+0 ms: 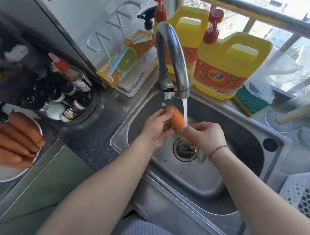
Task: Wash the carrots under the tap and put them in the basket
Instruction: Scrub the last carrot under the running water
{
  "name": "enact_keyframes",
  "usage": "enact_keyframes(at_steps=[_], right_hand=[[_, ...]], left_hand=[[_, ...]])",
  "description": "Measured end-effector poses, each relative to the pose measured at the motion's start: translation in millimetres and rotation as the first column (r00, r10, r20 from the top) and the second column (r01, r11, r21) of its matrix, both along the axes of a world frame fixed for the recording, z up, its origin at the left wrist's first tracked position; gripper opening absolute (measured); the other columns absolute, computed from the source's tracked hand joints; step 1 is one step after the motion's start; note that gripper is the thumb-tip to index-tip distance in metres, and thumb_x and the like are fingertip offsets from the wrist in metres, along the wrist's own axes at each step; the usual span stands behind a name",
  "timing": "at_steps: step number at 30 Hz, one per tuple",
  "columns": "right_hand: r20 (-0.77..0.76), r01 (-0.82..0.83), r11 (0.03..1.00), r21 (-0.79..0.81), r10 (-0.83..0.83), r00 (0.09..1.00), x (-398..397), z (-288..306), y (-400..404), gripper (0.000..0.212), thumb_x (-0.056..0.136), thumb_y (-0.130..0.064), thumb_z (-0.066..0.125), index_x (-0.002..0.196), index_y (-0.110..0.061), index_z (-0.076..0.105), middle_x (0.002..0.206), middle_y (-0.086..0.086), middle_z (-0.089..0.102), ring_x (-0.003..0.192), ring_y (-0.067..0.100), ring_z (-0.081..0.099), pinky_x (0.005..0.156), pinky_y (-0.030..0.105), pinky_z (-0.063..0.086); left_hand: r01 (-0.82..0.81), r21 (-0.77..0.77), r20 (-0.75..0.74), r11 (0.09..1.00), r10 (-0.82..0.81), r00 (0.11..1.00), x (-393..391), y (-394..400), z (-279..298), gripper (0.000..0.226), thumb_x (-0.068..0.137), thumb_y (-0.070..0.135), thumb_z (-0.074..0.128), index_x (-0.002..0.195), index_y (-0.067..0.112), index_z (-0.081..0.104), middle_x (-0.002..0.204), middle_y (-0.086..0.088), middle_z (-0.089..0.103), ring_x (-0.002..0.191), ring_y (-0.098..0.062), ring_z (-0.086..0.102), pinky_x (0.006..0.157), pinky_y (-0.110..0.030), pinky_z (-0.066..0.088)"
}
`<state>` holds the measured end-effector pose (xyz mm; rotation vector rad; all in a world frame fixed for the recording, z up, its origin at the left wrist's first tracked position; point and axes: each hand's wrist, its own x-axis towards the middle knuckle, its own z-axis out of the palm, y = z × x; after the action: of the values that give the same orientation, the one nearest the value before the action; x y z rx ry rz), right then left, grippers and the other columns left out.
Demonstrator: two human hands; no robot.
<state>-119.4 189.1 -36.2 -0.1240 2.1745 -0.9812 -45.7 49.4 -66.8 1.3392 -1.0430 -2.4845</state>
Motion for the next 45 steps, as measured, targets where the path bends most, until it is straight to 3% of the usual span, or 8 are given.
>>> enact_keyframes(at_steps=[3, 7, 10, 14, 18, 24, 31, 45], right_hand=[[0.027, -0.022, 0.999, -0.044, 0.023, 0.999, -3, 1, 0, 0.019, 0.071, -0.043, 0.076, 0.075, -0.024, 0.075, 0.064, 0.002, 0.073, 0.066, 0.019, 0.073, 0.076, 0.041, 0.062], [-0.010, 0.002, 0.999, 0.046, -0.002, 1.000, -2, -1, -6, 0.048, 0.060, -0.066, 0.077, 0.072, -0.020, 0.071, 0.060, -0.003, 0.072, 0.062, 0.016, 0.072, 0.068, 0.036, 0.061], [0.047, -0.085, 0.986, -0.143, 0.092, 0.995, -1, -3, 4, 0.022, 0.084, -0.031, 0.076, 0.096, -0.013, 0.073, 0.078, 0.006, 0.076, 0.069, 0.018, 0.073, 0.064, 0.024, 0.059], [0.136, -0.085, 0.963, -0.256, 0.123, 0.983, -4, -9, 14, 0.030, 0.093, 0.000, 0.062, 0.122, -0.006, 0.066, 0.100, 0.009, 0.074, 0.076, 0.020, 0.072, 0.077, 0.025, 0.059], [0.121, -0.075, 0.968, -0.240, 0.106, 0.987, -6, -3, 20, 0.015, 0.090, -0.021, 0.071, 0.103, -0.014, 0.074, 0.076, 0.006, 0.076, 0.047, 0.008, 0.055, 0.049, 0.019, 0.050], [0.310, -0.067, 0.960, -0.271, 0.153, 0.939, -2, -11, 26, 0.031, 0.098, -0.035, 0.057, 0.089, -0.009, 0.072, 0.056, 0.008, 0.055, 0.047, 0.023, 0.044, 0.054, 0.041, 0.034], [-0.304, 0.001, 0.992, -0.126, -0.039, 0.952, 10, -17, 39, 0.036, 0.079, -0.020, 0.082, 0.114, -0.021, 0.074, 0.086, -0.005, 0.074, 0.073, 0.000, 0.064, 0.081, 0.018, 0.050], [-0.242, -0.101, 0.994, 0.051, 0.110, 0.964, 10, -4, 18, 0.029, 0.079, -0.047, 0.070, 0.108, -0.044, 0.073, 0.073, -0.014, 0.071, 0.075, 0.012, 0.068, 0.075, 0.037, 0.058]], left_hand=[[-0.024, 0.018, 0.009, 1.000, 0.024, 1.000, 2, -4, -1, 0.051, 0.093, 0.013, 0.065, 0.140, 0.002, 0.049, 0.106, -0.014, 0.068, 0.092, -0.028, 0.070, 0.069, -0.041, 0.062], [-0.011, 0.037, -0.010, 0.999, 0.011, 1.000, 4, -2, 2, 0.047, 0.093, 0.012, 0.065, 0.137, 0.002, 0.050, 0.110, -0.018, 0.067, 0.090, -0.028, 0.071, 0.069, -0.040, 0.062], [0.008, 0.022, -0.032, 1.000, -0.007, 0.999, 4, -13, -1, 0.030, 0.095, 0.013, 0.062, 0.124, 0.009, 0.057, 0.109, -0.014, 0.067, 0.096, -0.027, 0.068, 0.080, -0.044, 0.059], [-0.018, 0.059, -0.058, 0.998, 0.021, 0.998, 5, -14, -4, 0.020, 0.096, 0.014, 0.059, 0.117, 0.013, 0.058, 0.102, -0.010, 0.069, 0.094, -0.025, 0.067, 0.078, -0.042, 0.057], [-0.018, 0.068, -0.088, 0.997, 0.025, 0.996, 7, -16, -7, 0.019, 0.098, 0.016, 0.056, 0.117, 0.013, 0.056, 0.089, -0.007, 0.074, 0.084, -0.021, 0.072, 0.071, -0.039, 0.061], [0.041, 0.112, -0.220, 0.993, -0.016, 0.975, 12, -16, -5, 0.019, 0.100, 0.014, 0.047, 0.115, 0.013, 0.058, 0.096, -0.013, 0.075, 0.089, -0.025, 0.073, 0.082, -0.045, 0.060], [0.191, -0.021, -0.007, 0.981, -0.191, 0.981, 9, -23, 3, 0.014, 0.098, 0.024, 0.059, 0.107, 0.016, 0.065, 0.097, -0.013, 0.071, 0.083, -0.024, 0.073, 0.077, -0.037, 0.062], [0.117, 0.048, -0.003, 0.992, -0.117, 0.993, 15, -13, 1, 0.014, 0.097, 0.017, 0.059, 0.109, 0.013, 0.066, 0.093, -0.014, 0.073, 0.080, -0.022, 0.075, 0.071, -0.034, 0.063]])
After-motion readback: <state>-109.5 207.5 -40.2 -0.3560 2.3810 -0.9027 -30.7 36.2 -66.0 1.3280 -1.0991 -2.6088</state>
